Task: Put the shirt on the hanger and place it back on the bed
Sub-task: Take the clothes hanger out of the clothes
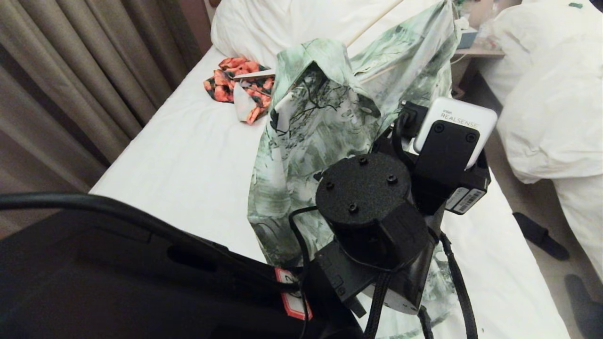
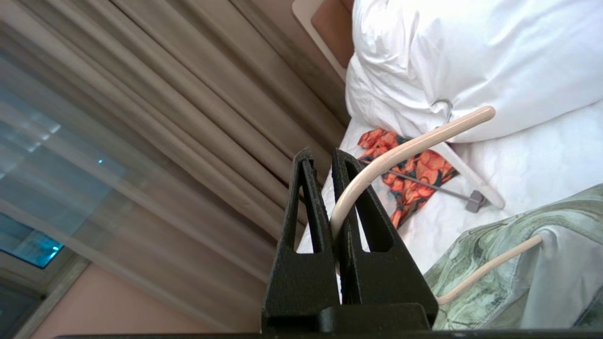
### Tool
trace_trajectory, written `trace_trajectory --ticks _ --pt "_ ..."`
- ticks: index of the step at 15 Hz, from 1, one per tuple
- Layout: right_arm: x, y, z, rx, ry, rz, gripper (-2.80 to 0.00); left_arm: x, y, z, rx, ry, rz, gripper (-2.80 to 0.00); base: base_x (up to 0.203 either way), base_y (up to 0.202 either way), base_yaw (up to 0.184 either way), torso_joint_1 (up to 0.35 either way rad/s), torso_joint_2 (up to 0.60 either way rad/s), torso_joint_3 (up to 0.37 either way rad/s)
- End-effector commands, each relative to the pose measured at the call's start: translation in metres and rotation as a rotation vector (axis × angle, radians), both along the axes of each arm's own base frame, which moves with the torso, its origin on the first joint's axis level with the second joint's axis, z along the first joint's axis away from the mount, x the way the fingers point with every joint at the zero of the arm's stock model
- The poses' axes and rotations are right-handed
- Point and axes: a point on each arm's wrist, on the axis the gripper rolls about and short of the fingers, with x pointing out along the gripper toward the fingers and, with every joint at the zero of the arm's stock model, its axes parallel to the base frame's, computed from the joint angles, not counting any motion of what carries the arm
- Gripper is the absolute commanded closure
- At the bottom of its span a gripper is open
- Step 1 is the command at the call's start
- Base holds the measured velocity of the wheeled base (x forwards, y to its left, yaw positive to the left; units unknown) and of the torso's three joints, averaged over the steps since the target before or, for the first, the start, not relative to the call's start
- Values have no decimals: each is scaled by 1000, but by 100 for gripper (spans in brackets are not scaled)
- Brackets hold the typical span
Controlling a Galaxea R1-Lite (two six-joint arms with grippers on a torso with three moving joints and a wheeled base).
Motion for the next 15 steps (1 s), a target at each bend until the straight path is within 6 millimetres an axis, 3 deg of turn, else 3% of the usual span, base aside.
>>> trace_trajectory --ticks 1,4,10,15 --pt "5 0 -2 -2 6 -11 0 -10 8 1 7 6 -7 0 0 0 0 0 0 0" --pt "9 2 -5 -12 14 -14 0 -21 30 -4 33 34 -15 0 0 0 0 0 0 0" --pt "9 1 -4 -73 -17 -17 0 -42 116 9 6 94 42 0 0 0 0 0 0 0" --pt "-7 -12 7 -103 -75 -53 0 -23 197 23 -36 108 264 0 0 0 0 0 0 0"
